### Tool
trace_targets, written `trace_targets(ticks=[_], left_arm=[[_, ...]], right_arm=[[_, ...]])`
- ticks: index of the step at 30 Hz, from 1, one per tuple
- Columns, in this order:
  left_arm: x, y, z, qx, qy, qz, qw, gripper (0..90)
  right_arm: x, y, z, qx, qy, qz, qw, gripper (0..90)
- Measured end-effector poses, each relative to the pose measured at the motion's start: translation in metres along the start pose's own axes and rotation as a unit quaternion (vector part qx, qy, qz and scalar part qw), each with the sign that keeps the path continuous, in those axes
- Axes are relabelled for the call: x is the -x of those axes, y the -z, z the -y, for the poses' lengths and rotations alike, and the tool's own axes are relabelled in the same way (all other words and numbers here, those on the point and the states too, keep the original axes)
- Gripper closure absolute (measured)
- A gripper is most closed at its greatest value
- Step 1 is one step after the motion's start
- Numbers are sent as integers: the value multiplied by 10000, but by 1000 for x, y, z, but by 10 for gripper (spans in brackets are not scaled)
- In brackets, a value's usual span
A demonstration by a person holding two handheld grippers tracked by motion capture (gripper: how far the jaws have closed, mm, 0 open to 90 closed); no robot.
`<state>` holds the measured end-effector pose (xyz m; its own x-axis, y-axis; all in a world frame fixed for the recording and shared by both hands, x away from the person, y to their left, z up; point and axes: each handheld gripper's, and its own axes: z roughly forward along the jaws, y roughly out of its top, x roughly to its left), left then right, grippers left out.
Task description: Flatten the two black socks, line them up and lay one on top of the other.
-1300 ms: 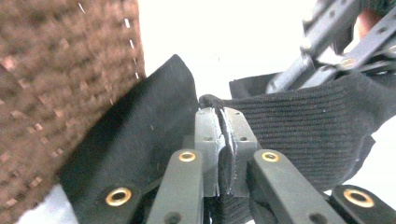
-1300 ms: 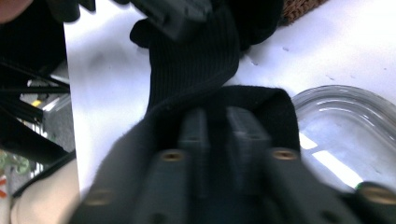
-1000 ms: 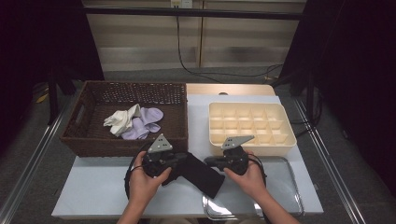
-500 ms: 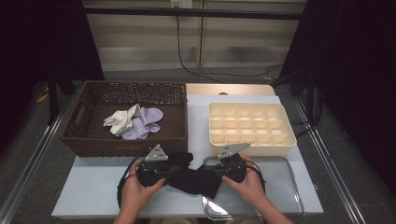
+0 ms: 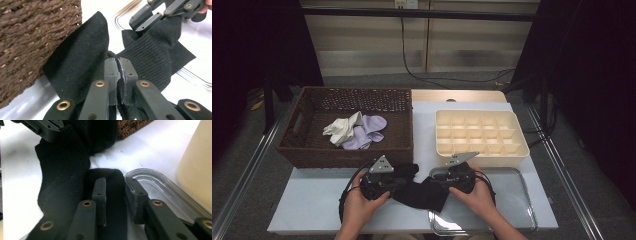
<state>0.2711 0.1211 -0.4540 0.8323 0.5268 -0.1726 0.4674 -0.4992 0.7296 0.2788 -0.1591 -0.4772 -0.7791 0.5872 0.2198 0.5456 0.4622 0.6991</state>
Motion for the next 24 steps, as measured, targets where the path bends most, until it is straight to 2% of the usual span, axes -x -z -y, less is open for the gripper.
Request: trace_targets(ticks=[1,4,5,8,14,16,19,24], left_arm=[[-1,0,0,-25,-46,6,10000,854],[-1,0,-2,61,-17,-27,10000,854],[-2,1,-3,100,-36,-61,9999,854],[-4,5,-7,241,-58,-126,9996,854],[-8,13,-13,511,-192,-265,9982,854],[-9,15,-12,579,-174,-268,9978,854],[-10,15,-9,505,-136,-255,9983,854],[-10,10,-3,381,-47,-263,9989,852]], right_arm=[[0,0,0,-45,24,9,10000,871],[2,1,-2,-127,-21,-40,9999,892],[2,2,-2,-143,2,49,9999,894],[7,10,-4,51,-113,83,9999,898],[21,38,-7,554,-251,401,9973,898],[25,45,-4,610,-319,461,9966,898],[30,47,7,512,-420,490,9966,897],[30,40,27,212,-545,369,9976,889]])
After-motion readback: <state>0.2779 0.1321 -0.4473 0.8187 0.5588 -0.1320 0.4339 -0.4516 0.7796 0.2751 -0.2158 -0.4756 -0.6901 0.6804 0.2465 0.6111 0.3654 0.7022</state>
